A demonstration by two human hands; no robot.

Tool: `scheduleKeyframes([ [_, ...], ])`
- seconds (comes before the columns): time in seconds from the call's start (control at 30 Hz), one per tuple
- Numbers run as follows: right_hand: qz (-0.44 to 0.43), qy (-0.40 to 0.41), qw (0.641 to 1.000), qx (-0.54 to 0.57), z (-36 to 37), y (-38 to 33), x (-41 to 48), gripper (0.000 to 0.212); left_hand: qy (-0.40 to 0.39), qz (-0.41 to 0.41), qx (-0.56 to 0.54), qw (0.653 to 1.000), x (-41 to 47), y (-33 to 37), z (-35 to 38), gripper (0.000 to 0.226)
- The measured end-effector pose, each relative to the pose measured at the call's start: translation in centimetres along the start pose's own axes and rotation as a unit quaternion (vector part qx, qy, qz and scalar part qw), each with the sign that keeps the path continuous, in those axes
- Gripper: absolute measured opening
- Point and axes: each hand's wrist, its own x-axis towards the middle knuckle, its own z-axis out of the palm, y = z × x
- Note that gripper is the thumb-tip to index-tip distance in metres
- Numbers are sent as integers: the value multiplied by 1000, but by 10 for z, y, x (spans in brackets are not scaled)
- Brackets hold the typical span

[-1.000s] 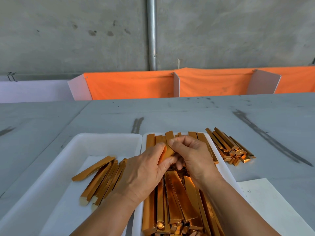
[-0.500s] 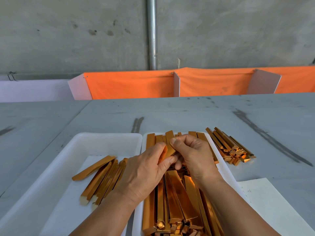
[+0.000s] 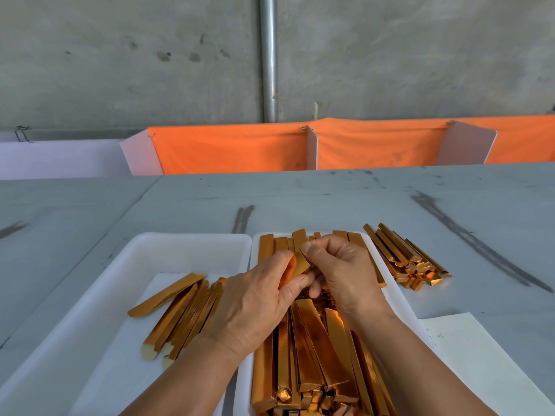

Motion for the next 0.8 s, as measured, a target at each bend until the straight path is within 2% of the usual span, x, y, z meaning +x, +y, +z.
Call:
scheduleKeyframes([
  [0.17,-9,1,1000,-2,0,1,0,11,4,-2,7,1000,-1,-1,0,53],
  [0.33,-21,-5,1000,-7,0,2,-1,13,7,1,6,1000,-1,-4,3,48],
  [0.6,-12,-23,1000,4,-4,1,0,25,27,0,-24,999,-1,-7,4,54],
  [0.8,-13,-32,999,2,-3,2,0,19,41,-6,-24,999,0,-8,4,55],
])
